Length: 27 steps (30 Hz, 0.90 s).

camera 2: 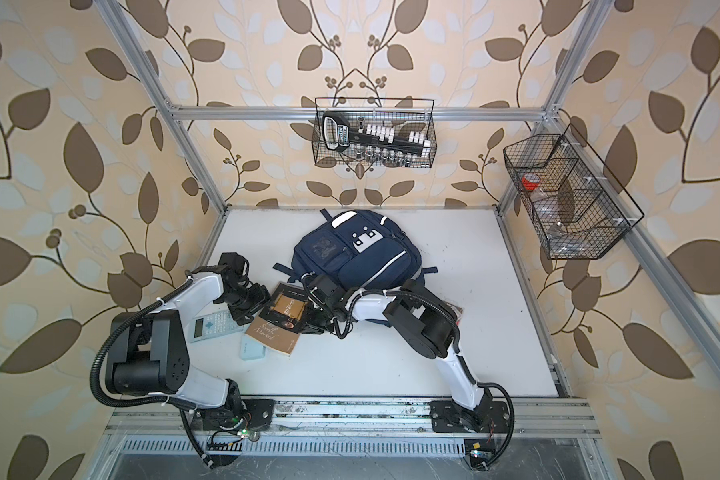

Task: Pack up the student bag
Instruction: 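Grasp the brown book's edges with both grippers and tilt it upright, then raise the brown book upright above the backpack with both grippers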

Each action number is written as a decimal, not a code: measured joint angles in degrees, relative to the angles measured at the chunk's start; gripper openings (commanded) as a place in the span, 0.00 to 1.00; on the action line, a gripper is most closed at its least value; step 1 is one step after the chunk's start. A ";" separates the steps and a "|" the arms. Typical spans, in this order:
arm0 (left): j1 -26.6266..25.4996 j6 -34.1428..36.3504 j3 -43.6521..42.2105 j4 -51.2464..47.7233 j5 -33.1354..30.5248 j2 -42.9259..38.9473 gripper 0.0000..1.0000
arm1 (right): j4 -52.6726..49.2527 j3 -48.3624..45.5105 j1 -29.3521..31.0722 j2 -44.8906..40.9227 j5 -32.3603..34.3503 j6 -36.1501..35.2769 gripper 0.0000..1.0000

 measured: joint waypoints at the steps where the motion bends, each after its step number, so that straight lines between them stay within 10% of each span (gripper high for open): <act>1: 0.20 -0.26 -0.20 0.28 0.72 -0.17 0.52 | -0.17 0.00 -0.13 0.00 -0.17 -0.02 0.13; 9: 0.07 -3.15 -2.49 3.54 13.20 -7.80 0.33 | -0.28 0.00 -0.39 0.00 -0.79 -0.17 0.12; 13: -0.22 -3.15 -3.06 4.39 16.31 -8.68 0.00 | -0.20 0.00 -0.50 -0.07 -0.83 -0.17 0.11; 16: -0.22 -2.36 -3.10 4.24 16.63 -9.03 0.00 | -0.46 -0.52 -1.07 -0.92 -0.48 -0.39 0.12; 27: -1.40 -9.38 2.84 7.43 25.03 -16.83 0.00 | -11.65 -6.32 -16.39 -35.60 7.89 -9.40 0.89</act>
